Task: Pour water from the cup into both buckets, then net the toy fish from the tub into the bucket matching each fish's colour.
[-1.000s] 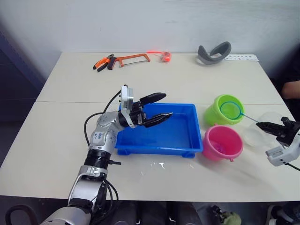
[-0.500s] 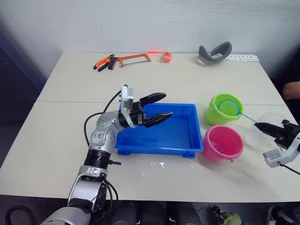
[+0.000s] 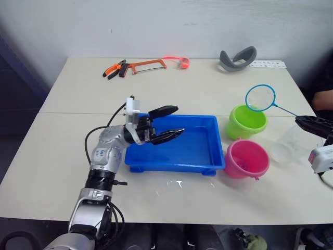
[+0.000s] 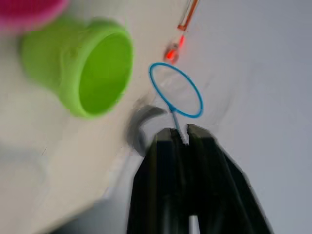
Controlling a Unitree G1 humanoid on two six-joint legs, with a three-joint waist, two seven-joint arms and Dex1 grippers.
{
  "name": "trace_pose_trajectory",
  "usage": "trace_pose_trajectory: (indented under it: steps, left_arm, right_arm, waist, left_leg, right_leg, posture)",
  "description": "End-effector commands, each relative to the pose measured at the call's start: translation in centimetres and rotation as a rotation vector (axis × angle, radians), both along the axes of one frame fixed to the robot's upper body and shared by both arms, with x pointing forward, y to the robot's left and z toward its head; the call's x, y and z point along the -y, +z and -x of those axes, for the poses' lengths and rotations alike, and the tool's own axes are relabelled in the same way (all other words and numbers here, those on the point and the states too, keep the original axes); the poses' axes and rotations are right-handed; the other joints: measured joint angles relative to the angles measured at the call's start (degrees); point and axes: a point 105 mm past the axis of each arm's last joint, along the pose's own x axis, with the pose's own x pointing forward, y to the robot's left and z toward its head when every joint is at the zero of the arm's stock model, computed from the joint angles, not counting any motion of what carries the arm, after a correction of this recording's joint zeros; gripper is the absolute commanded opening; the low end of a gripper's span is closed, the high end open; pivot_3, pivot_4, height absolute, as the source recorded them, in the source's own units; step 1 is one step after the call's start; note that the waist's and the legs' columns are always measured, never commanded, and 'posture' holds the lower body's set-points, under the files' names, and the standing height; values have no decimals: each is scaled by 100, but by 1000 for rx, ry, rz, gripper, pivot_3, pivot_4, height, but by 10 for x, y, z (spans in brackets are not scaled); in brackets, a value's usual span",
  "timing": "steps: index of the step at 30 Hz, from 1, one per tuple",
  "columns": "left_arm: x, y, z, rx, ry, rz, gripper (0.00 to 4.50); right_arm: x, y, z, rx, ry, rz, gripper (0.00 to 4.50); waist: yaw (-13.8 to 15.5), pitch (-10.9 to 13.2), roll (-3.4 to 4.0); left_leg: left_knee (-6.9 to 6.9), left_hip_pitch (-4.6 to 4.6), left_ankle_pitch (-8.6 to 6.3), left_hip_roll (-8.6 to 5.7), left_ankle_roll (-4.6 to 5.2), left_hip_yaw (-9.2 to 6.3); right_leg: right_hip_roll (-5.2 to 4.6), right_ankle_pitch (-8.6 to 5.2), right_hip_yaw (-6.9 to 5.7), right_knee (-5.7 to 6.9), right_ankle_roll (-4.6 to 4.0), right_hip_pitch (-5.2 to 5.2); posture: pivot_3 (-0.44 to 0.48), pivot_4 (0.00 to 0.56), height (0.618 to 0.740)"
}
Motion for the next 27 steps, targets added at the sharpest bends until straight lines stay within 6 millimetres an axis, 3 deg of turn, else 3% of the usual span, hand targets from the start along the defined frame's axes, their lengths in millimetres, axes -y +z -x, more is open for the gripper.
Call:
trace_pose_trajectory:
  steps: [1, 3, 6, 11, 14, 17, 22, 27]
  left_arm:
    - [-28, 21, 7, 22, 1, 32, 4448]
    - [-49, 30, 7, -1, 32, 15, 4448]
    - [-77, 32, 15, 8, 74, -91, 4448]
    - [-108, 15, 34, 32, 96, -302, 4448]
    - [-120, -3, 52, 33, 95, -398, 4448]
    - [-123, -13, 64, 39, 93, -442, 4448]
    - [-120, -40, 106, -31, 51, -496, 4448]
    - [-114, -46, 117, -56, 39, -515, 4448]
  right_arm:
    - [-22, 22, 9, -125, 59, -392, 0]
    - [-39, 16, 15, -274, 113, -577, 0]
    - [-68, 6, 21, -452, 205, -722, 0]
    - [-127, -9, 30, -666, 417, -789, 0]
    - [-162, -38, 40, -798, 521, -685, 0]
    - [-176, -59, 44, -877, 550, -625, 0]
    - [-182, -126, 49, -992, 581, -380, 0]
    - [-183, -157, 46, -1003, 597, -303, 0]
  waist:
    - [14, -2, 4]
    - [4, 1, -1]
    - [-17, 1, -5]
    - [-40, -1, -5]
    - [-48, -1, -7]
    - [29, -1, -8]
    - [-62, -9, -20]
    - [-81, -6, -18]
  left_leg:
    - [1, 0, -1, -2, 2, 1]
    - [7, 0, -3, -4, 7, 1]
    - [14, 5, -4, 8, 9, -3]
    - [14, 10, -10, 10, 4, -3]
    - [13, 9, -15, 12, 2, -3]
    - [16, -3, -21, 11, 5, -4]
    - [17, -2, -34, -2, 23, 2]
    - [19, 5, -27, -9, 20, 1]
  right_leg:
    - [-2, 0, -1, 7, 1, 0]
    - [-6, 2, 1, 15, 2, -1]
    - [-15, 5, 2, 20, -4, 4]
    - [-24, 3, 7, 21, -7, 1]
    - [-26, 2, 7, 2, -9, -2]
    - [-28, 1, 2, 8, -11, -8]
    - [-58, 1, -9, 2, -8, -1]
    - [-67, -1, -14, 2, -10, -3]
  posture:
    - [0, 150, 740]
    - [0, 150, 740]
    - [0, 150, 740]
    - [0, 150, 740]
    - [0, 150, 740]
    - [0, 150, 740]
    - [0, 150, 740]
    - [0, 150, 740]
